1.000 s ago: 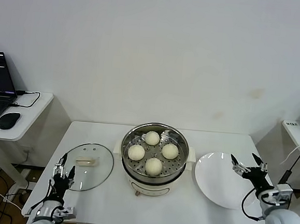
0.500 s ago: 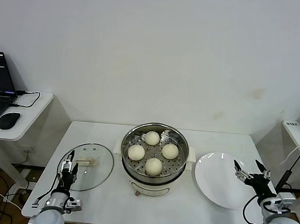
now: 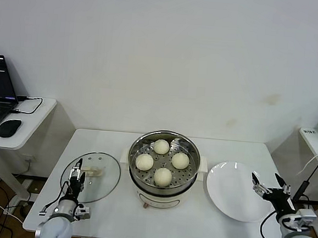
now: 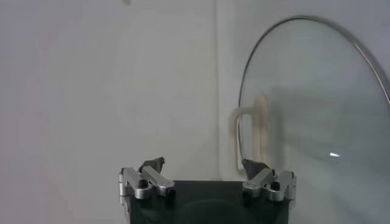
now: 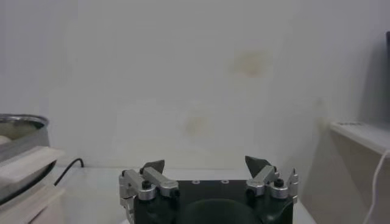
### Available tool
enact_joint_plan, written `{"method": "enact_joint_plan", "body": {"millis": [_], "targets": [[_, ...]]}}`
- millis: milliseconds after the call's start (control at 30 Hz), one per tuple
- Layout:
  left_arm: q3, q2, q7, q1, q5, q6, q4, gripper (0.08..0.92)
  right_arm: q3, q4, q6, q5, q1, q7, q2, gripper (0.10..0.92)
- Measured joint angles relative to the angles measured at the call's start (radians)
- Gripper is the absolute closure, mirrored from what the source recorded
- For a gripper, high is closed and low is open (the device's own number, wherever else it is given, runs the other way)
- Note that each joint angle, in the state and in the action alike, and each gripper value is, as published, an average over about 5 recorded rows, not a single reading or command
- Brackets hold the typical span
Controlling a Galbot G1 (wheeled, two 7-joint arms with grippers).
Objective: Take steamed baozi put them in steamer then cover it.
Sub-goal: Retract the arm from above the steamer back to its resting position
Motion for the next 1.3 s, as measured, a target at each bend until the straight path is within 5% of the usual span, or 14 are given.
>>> {"method": "enact_joint_plan", "body": {"millis": [1300], "targets": [[0.028, -0.057, -0.067, -0.163, -0.017, 0.035, 0.186, 0.177, 0.045, -0.018, 0.018, -0.007, -0.034, -0.017, 0.025, 0.203]]}}
